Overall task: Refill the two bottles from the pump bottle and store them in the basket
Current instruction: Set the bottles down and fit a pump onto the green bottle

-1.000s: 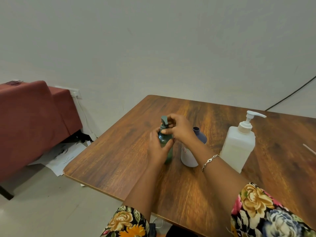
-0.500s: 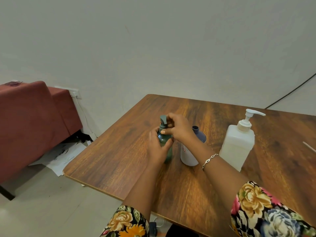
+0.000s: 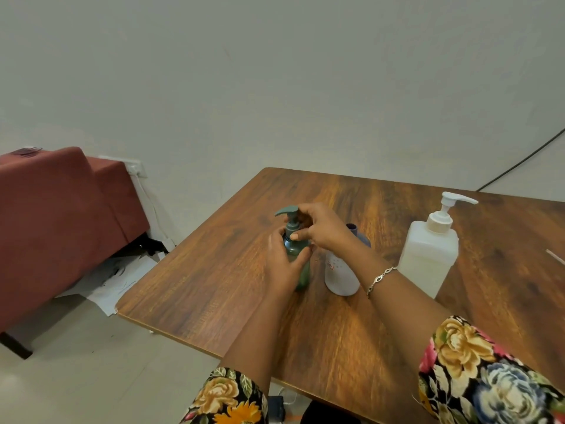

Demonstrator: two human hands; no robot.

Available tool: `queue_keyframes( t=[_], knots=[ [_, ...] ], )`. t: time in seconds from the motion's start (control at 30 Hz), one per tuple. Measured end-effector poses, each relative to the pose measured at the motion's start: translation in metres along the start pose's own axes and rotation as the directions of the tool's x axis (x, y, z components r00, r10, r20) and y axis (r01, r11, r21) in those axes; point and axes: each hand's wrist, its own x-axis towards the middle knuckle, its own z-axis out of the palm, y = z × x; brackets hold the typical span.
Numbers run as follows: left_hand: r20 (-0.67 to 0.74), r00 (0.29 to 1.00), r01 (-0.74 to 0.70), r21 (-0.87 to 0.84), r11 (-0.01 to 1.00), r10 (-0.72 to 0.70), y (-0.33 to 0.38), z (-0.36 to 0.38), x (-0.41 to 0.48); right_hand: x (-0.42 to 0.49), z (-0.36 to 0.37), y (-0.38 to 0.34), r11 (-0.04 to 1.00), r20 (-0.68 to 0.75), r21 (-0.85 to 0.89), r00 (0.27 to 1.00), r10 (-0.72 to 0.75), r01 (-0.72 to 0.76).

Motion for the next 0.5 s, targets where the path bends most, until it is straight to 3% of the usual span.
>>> queue_keyframes(
  t=[0.2,0.33,0.5],
  knots=[
    [0.001,1.000,-0.001,-0.010,1.000,0.001,-0.0001,-0.0010,-0.0016,-0.0013,0.0036,-0.0023,0.988,-0.044,-0.151,0.999,0.006,-0.013],
    [-0.007,1.000,-0.016,-0.015,1.000,0.016,0.0028,-0.0018,-0.0017,-0.0005,-0.0032,-0.0018,0.996,0.031,0.089,0.999,0.014,-0.017],
    [-0.012,1.000,-0.015,-0.013,1.000,0.015,0.0009,-0.0012,-0.0021,0.0054,0.0004,0.0005,0.999,-0.016,0.045,1.000,0.008,-0.007]
  ],
)
